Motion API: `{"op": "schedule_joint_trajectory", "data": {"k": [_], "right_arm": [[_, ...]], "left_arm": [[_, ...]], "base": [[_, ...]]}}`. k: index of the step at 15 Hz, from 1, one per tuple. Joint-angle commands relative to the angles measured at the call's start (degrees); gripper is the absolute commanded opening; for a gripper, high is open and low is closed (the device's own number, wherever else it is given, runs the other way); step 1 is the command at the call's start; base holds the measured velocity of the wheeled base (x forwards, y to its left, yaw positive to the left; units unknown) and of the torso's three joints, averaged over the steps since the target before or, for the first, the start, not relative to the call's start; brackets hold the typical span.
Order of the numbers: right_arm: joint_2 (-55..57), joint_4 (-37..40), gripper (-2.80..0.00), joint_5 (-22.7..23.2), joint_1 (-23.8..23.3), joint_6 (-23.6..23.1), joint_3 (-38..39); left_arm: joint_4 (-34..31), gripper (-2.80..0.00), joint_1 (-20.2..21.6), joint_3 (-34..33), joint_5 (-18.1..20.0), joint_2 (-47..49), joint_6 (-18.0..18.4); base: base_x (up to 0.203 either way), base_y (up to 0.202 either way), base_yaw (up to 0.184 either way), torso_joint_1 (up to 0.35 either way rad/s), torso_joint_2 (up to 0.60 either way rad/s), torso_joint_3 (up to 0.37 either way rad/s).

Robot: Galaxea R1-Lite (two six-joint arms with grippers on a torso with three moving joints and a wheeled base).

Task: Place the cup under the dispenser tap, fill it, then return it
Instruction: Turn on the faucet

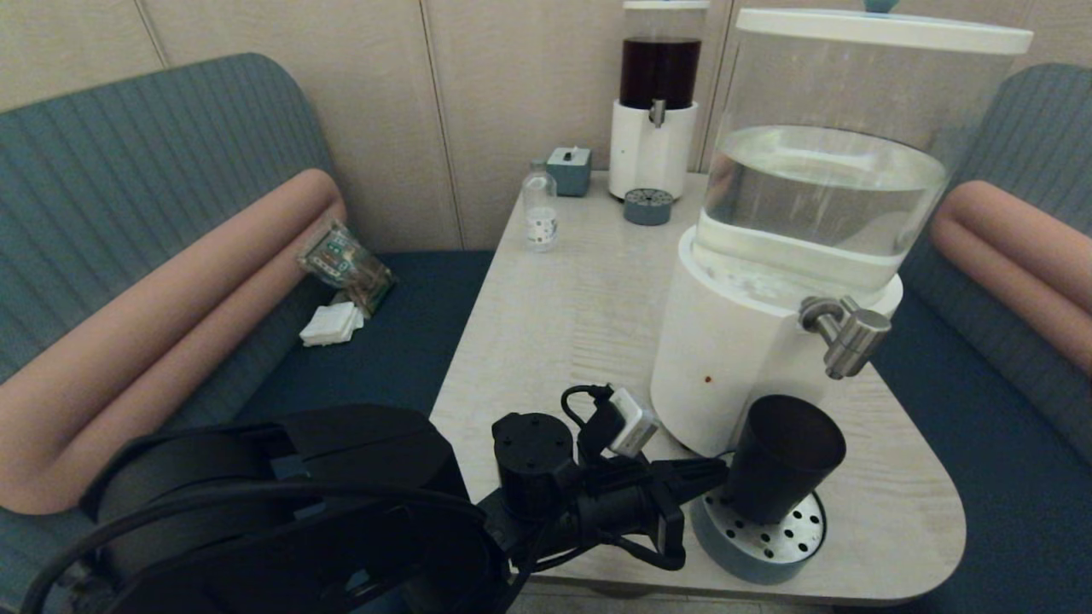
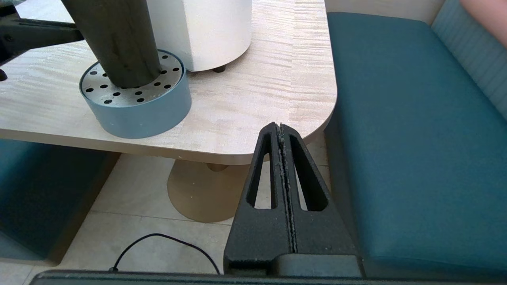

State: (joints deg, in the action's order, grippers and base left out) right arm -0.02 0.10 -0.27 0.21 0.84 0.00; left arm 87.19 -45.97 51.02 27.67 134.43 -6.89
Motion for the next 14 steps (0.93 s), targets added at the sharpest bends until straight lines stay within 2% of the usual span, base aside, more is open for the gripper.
{"op": "schedule_joint_trajectory", "data": {"k": [1, 14], "right_arm": [[0.0, 0.0, -2.8, 0.0, 0.1, 0.0, 0.0], [0.0, 0.0, -2.8, 0.0, 0.1, 0.0, 0.0]], "left_arm": [[0.5, -2.8, 0.0, 0.5, 0.2, 1.1, -0.1], [0.5, -2.8, -0.5, 4.1, 0.2, 3.6, -0.9]], "base": [[0.0, 0.0, 0.0, 0.0, 0.0, 0.0], [0.0, 0.0, 0.0, 0.0, 0.0, 0.0]]}}
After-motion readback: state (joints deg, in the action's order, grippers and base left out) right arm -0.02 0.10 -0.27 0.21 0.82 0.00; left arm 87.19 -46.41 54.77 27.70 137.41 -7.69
